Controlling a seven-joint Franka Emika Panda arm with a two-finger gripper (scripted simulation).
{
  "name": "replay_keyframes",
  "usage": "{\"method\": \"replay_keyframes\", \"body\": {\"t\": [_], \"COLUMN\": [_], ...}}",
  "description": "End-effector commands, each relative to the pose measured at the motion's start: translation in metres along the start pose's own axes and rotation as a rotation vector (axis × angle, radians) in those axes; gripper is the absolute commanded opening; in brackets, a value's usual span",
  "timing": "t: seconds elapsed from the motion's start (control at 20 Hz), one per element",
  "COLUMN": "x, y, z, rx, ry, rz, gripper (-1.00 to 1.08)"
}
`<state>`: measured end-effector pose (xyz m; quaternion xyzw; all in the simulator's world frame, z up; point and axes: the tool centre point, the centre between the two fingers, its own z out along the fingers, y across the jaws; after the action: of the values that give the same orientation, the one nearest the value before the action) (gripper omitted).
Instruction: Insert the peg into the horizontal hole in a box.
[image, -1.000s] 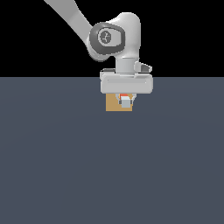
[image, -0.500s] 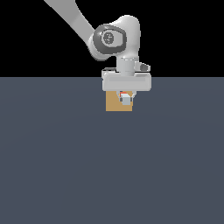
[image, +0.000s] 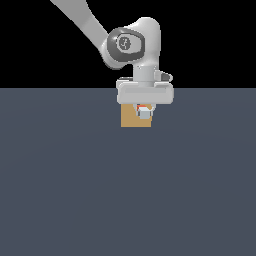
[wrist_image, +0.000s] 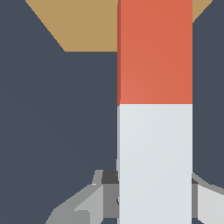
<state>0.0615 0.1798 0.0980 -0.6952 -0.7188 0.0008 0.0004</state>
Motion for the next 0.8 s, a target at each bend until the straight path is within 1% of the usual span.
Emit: {"method": "replay_keyframes", "body": {"t": [0.0,0.2,0.55,0.75], "x": [0.002,0.016,0.065,0.083], "y": [0.000,-0.001,-0.001,0.000], "z": [-0.001,-0.001,-0.001,-0.002], "rx": [-0.001,-0.001,-0.002,-0.003], "ry": [0.000,0.000,0.001,0.001], "rz": [0.000,0.000,0.000,0.000], "gripper": [-1.00,-1.00,-1.00,-1.00]}}
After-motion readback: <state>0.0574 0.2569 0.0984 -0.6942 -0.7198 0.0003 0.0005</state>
